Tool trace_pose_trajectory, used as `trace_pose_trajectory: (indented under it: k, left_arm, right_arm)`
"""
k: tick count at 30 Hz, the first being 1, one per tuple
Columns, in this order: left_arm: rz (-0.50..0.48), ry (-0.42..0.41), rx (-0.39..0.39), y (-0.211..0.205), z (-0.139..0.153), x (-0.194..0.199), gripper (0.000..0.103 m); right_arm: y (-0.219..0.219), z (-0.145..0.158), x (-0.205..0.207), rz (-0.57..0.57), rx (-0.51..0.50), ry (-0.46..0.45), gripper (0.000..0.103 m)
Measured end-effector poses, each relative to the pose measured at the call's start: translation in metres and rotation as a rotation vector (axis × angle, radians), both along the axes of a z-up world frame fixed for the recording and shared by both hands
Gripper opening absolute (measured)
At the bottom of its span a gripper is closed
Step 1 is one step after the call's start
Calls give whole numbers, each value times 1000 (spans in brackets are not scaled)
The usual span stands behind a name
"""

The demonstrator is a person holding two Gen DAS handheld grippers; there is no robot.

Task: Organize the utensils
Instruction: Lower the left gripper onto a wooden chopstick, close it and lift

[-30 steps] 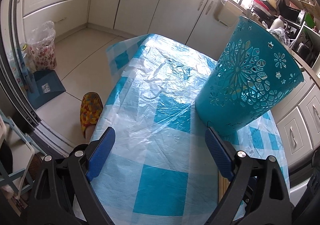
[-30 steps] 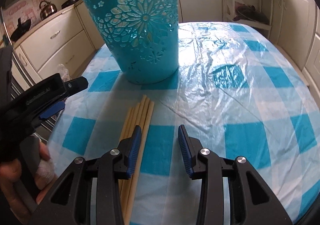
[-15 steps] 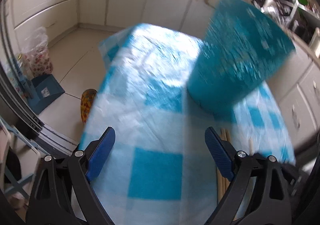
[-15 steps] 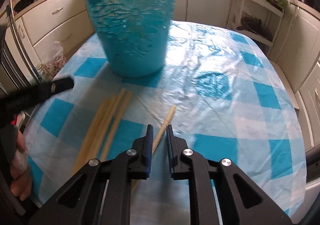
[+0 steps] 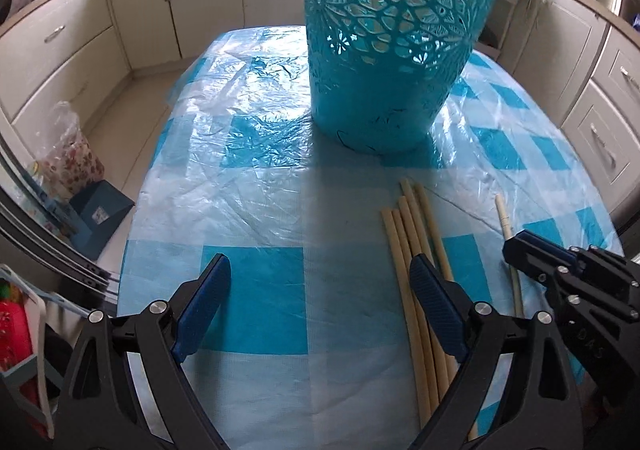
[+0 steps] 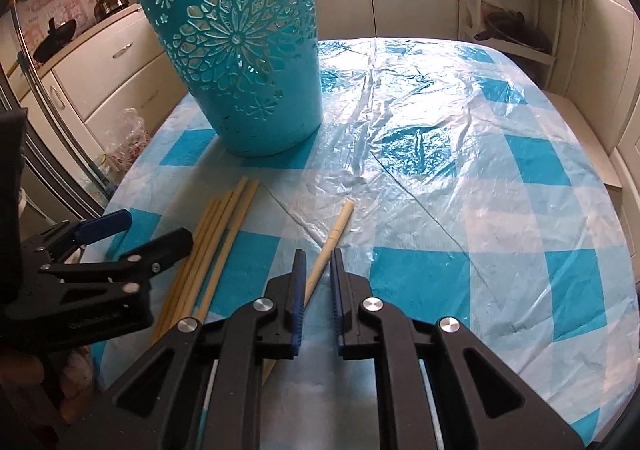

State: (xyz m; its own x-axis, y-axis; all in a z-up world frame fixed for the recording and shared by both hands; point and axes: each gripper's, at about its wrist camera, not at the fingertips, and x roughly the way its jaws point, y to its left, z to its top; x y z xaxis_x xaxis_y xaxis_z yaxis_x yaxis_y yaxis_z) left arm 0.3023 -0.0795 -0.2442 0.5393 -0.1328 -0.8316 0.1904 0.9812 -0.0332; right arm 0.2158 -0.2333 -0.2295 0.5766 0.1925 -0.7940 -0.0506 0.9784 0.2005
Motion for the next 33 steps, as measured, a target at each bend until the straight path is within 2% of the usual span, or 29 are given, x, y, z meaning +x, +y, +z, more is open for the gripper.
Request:
trace_pose_trajectory:
  k: [9, 12, 14, 16, 29, 33]
  left_arm:
    - [11, 1, 74, -2, -2, 1, 87]
    - [6, 8, 70, -3, -2, 4, 85]
    - [-6, 4, 65, -5, -1, 6, 78]
    - [-28, 0, 65, -10, 0, 7, 67]
    - [-128, -29, 34, -24, 3, 6, 27]
    - [-155, -26, 24, -26, 3, 8, 12]
  right_arm:
    - [-7, 1, -1, -2, 47, 16, 12]
    - [-7, 1, -2, -3, 53, 19, 12]
    - [-7, 1, -1, -2, 52, 19, 12]
    - [-7, 1, -1, 1, 48, 17, 13]
    - [-2, 1, 6, -15, 48, 7, 15]
    - [-1, 1, 9, -14, 50, 1, 18]
